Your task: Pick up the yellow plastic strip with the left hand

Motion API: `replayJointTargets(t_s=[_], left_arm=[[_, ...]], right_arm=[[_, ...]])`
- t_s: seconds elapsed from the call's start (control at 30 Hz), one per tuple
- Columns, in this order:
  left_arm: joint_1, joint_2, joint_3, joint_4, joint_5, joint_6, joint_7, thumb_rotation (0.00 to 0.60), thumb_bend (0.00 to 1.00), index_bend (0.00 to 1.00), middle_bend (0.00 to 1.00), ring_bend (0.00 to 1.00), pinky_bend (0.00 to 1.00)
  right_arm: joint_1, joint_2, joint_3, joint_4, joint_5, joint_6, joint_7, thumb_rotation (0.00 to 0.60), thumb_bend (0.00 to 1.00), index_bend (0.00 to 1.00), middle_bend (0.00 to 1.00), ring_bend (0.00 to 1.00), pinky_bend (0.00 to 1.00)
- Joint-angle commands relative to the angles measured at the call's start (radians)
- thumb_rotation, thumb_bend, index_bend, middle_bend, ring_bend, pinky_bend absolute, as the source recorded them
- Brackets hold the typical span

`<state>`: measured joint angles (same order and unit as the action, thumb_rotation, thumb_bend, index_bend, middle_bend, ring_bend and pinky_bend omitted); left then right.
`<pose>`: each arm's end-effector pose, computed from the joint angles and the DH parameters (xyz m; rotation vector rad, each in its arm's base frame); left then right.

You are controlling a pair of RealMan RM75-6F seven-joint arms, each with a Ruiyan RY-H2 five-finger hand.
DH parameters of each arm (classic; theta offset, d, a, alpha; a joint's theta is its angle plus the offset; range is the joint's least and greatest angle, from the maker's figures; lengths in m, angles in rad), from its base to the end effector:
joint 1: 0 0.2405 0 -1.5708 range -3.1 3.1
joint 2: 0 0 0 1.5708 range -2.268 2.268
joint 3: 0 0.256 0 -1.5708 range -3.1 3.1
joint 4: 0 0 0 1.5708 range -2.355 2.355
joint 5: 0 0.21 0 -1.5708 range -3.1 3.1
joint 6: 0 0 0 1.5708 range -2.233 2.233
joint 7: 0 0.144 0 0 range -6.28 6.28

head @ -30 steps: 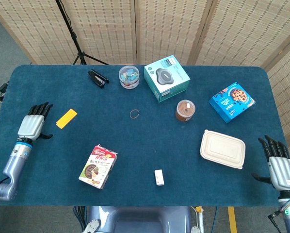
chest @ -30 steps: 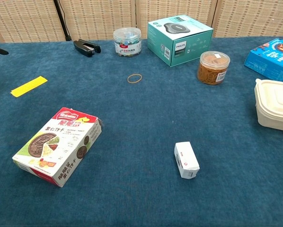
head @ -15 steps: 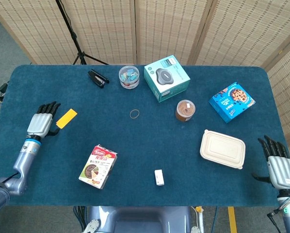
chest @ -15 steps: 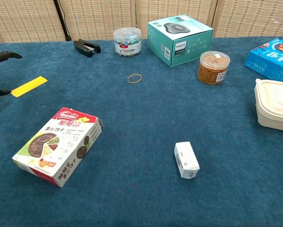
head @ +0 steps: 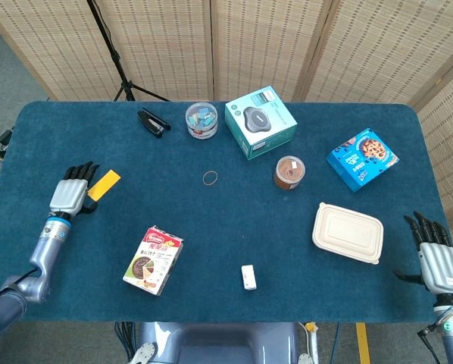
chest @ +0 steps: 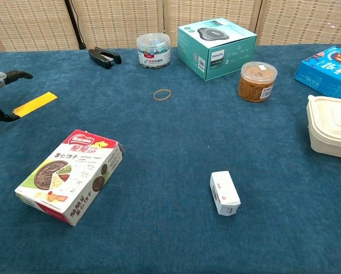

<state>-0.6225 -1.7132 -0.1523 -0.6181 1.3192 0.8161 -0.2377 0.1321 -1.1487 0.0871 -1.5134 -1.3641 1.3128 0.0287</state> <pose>-0.3317 0.3911 0.0274 -1.5555 -1.0200 -0.6899 -0.3436 -0.2041 0.1513 1.3537 -1.0075 0.7749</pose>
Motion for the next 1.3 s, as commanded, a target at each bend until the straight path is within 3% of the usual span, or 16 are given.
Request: replayJointTargets(t_s=[0.03,0.8,1.03,1.3], left_arm=[[-0.003,-0.013,0.003,0.024,-0.003,-0.013,-0.006,0.600,0.30,0.00,0.00,0.00,0.00],[-0.079,-0.083,-0.022,0.163,-0.014,-0.079,-0.029,0.600,0.30,0.00,0.00,0.00,0.00],[-0.096,-0.060,-0.031,0.167,-0.007,-0.055,-0.050,0.600,0.30,0.00,0.00,0.00,0.00],[-0.025,0.072,0.063,0.005,0.091,0.017,-0.143,0.600,0.30,0.00,0.00,0.00,0.00]], right_arm=[[0.000,0.001,0.001,0.002,0.002,0.000,0.005,0.600,0.00,0.00,0.00,0.00,0.00],[0.009,-0.009,-0.001,0.017,0.021,-0.027,-0.001,0.600,0.00,0.00,0.00,0.00,0.00],[0.010,-0.011,-0.001,0.018,0.024,-0.031,-0.002,0.600,0.00,0.00,0.00,0.00,0.00],[0.007,-0.006,-0.002,0.013,0.019,-0.024,0.008,0.600,0.00,0.00,0.00,0.00,0.00]])
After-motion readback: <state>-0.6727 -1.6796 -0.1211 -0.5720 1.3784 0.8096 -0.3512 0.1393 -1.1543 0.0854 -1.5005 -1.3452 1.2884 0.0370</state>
